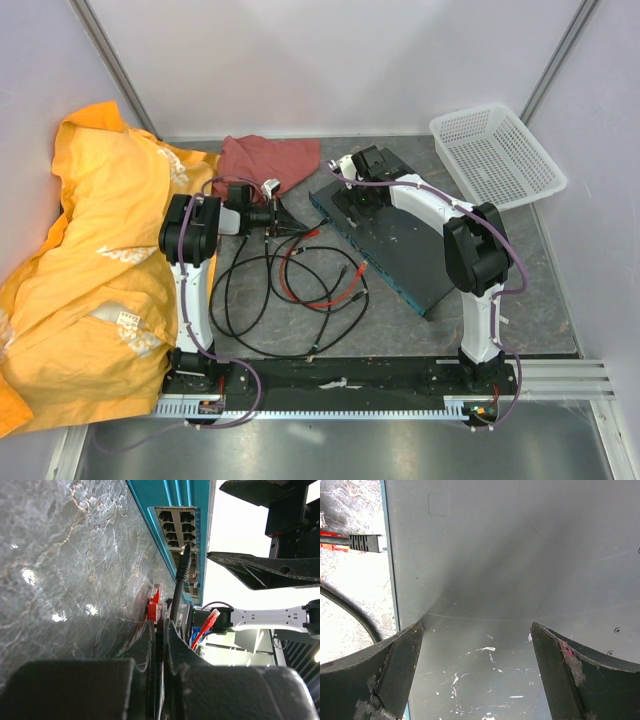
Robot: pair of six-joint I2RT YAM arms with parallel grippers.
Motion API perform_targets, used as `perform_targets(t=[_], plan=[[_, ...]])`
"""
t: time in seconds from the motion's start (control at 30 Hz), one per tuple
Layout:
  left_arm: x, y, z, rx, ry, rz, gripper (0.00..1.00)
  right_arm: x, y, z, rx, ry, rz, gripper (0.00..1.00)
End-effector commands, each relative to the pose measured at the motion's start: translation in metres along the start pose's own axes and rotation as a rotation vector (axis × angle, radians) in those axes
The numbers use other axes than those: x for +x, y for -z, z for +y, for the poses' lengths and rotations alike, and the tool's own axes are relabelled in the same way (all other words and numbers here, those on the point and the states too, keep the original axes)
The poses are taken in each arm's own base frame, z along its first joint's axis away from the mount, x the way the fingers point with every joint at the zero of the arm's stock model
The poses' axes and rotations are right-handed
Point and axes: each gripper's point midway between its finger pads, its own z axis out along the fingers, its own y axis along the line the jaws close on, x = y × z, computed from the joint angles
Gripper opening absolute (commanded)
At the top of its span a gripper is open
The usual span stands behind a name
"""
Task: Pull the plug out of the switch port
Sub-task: Pull the connector from the switch port, then place the connector at the center of the board.
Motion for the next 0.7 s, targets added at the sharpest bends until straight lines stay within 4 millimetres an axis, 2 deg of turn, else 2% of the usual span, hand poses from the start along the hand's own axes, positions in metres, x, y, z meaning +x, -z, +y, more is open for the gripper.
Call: perform_targets(t=[0.0, 0.17, 0.23, 0.33, 0.37, 0.43, 0.47, 0.6, 0.67], plan=[[0.0, 0.007, 0.008, -0.059, 0.077, 0.001, 0.01, 0.006, -0.001, 0.008, -0.016, 0.019, 0.015, 0.98], [-0.02, 0.029, 0.002, -0.128, -0.033, -0.052, 0.01, -0.002, -0.002, 0.012, -0.02, 0.023, 0.001, 0.98], [-0.02, 0.039, 0.001, -0.159, -0.057, -0.057, 0.02, -0.006, -0.002, 0.013, -0.021, 0.024, -0.009, 0.98], [-0.026, 0.058, -0.008, -0.213, -0.127, -0.077, 0.02, -0.01, -0.003, 0.014, -0.025, 0.022, -0.016, 0.98], [-0.029, 0.061, -0.018, -0.224, -0.163, -0.08, 0.01, -0.012, -0.002, 0.014, -0.024, 0.021, -0.022, 0.98], [-0.037, 0.082, -0.019, -0.285, -0.209, -0.112, 0.02, -0.015, -0.002, 0.014, -0.023, 0.024, -0.03, 0.98], [-0.043, 0.093, -0.032, -0.31, -0.258, -0.143, 0.02, -0.016, -0.002, 0.014, -0.022, 0.025, -0.033, 0.98], [-0.05, 0.12, -0.041, -0.453, -0.417, -0.143, 0.02, -0.022, 0.001, 0.016, -0.022, 0.029, -0.05, 0.98], [-0.053, 0.131, -0.041, -0.53, -0.442, -0.135, 0.01, -0.023, 0.002, 0.016, -0.018, 0.035, -0.055, 0.98]])
